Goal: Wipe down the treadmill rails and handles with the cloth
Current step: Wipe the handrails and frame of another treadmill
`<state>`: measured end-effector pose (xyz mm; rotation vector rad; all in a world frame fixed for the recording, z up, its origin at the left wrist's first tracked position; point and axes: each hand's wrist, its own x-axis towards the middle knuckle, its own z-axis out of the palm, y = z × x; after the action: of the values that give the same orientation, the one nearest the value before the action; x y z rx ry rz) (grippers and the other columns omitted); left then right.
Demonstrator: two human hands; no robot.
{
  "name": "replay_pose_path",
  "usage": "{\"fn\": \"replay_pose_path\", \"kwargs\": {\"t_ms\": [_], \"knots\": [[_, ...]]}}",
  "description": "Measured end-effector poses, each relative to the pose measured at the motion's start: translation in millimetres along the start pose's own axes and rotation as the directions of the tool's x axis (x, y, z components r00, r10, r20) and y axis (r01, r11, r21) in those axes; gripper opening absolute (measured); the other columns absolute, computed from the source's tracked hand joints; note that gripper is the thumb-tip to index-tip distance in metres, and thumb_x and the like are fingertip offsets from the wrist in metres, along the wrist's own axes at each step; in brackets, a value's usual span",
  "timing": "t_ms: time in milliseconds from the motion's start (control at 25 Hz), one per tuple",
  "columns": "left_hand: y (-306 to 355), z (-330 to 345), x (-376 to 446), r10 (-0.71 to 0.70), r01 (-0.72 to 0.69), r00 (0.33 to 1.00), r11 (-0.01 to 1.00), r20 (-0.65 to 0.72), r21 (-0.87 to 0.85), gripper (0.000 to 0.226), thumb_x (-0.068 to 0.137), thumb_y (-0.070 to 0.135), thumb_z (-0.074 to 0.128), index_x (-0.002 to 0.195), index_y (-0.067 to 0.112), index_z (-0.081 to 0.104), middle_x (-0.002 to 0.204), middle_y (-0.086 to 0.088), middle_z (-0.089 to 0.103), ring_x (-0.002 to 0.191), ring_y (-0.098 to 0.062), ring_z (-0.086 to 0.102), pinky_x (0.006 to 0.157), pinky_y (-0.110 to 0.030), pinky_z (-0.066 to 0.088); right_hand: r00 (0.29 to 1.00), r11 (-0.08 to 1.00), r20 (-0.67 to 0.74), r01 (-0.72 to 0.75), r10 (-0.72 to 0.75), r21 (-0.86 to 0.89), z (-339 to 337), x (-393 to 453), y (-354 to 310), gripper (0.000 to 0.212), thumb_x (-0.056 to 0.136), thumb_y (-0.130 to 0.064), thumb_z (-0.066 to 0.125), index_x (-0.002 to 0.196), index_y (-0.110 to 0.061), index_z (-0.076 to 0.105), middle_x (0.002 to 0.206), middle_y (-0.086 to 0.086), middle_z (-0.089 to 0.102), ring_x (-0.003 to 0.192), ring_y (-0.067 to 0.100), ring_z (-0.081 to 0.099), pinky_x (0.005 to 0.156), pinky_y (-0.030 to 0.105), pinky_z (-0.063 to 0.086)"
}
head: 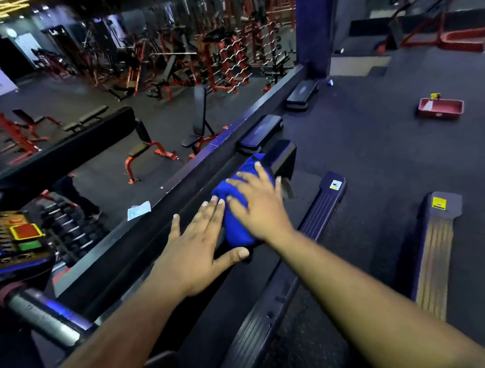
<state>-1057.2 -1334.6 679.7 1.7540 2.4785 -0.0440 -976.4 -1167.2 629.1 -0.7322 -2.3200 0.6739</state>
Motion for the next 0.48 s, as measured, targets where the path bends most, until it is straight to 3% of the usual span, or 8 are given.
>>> {"fn": "replay_pose_path", "kwargs": {"t_ms": [40, 120, 240, 280, 360, 480], "knots": [[-0.1, 0.7, 0.1, 0.001, -0.001, 1.000, 1.000, 0.004, 0.004, 0.106, 0.072, 0.092, 0.000, 0.155, 0.029, -0.020, 0.160, 0.015, -0.027, 0.147, -0.001, -0.024, 0.122, -0.053, -0.006, 1.000, 1.000, 0.005, 0.001, -0.001, -0.028, -7.3, 18.1, 18.9, 0.044, 0.095, -0.044, 0.047, 0.137, -0.034, 0.056, 0.151, -0.006, 0.044, 0.153, 0.022, 0.006, 0.117, 0.068, -0.001], [-0.8, 0.6, 1.1, -0.004, 0.004, 1.000, 1.000, 0.004, -0.005, 0.103, 0.074, 0.091, 0.001, 0.155, 0.031, -0.020, 0.160, 0.016, -0.028, 0.147, -0.001, -0.024, 0.123, -0.053, -0.006, 0.986, 0.986, -0.020, -0.168, 0.167, -0.022, -28.8, 67.2, 51.9, 0.041, 0.097, -0.038, 0.053, 0.137, -0.035, 0.056, 0.158, -0.003, 0.035, 0.154, 0.024, 0.001, 0.114, 0.072, 0.002], [-1.4, 1.0, 1.9, -0.010, 0.010, 1.000, 1.000, 0.016, -0.001, 0.100, 0.074, 0.091, 0.000, 0.154, 0.035, -0.020, 0.161, 0.016, -0.028, 0.147, -0.002, -0.024, 0.123, -0.053, -0.006, 0.879, 0.868, -0.137, -0.408, 0.458, 0.282, -26.1, 82.2, 60.4, 0.049, 0.097, -0.042, 0.055, 0.145, -0.037, 0.046, 0.166, -0.005, 0.011, 0.153, 0.023, -0.008, 0.115, 0.070, 0.004], [-1.2, 1.7, 1.9, -0.007, 0.007, 1.000, 1.000, 0.021, 0.003, 0.100, 0.074, 0.091, 0.000, 0.154, 0.035, -0.020, 0.161, 0.015, -0.027, 0.148, -0.002, -0.024, 0.123, -0.053, -0.006, 0.851, 0.823, -0.168, -0.402, 0.498, 0.402, -13.0, 61.3, 43.9, 0.055, 0.097, -0.046, 0.055, 0.149, -0.038, 0.039, 0.167, -0.006, 0.003, 0.153, 0.021, -0.010, 0.118, 0.066, 0.004], [-1.7, 3.1, 3.3, -0.003, 0.003, 1.000, 1.000, 0.021, -0.001, 0.100, 0.074, 0.091, 0.000, 0.155, 0.036, -0.018, 0.161, 0.016, -0.026, 0.148, -0.002, -0.022, 0.123, -0.053, -0.005, 0.865, 0.765, -0.156, -0.322, 0.477, 0.557, 17.0, 5.6, 7.5, 0.070, 0.095, -0.050, 0.057, 0.154, -0.044, 0.021, 0.166, -0.010, -0.014, 0.151, 0.014, -0.017, 0.120, 0.049, 0.002], [-3.8, 4.0, 6.0, 0.002, -0.002, 1.000, 1.000, 0.023, -0.001, 0.100, 0.074, 0.092, 0.002, 0.155, 0.037, -0.015, 0.162, 0.016, -0.024, 0.149, -0.003, -0.021, 0.123, -0.053, -0.003, 0.880, 0.736, -0.160, -0.260, 0.447, 0.625, 25.2, -9.1, 7.2, 0.073, 0.098, -0.036, 0.057, 0.156, -0.041, 0.013, 0.165, -0.008, -0.018, 0.150, 0.013, -0.018, 0.116, 0.035, 0.002]]}}
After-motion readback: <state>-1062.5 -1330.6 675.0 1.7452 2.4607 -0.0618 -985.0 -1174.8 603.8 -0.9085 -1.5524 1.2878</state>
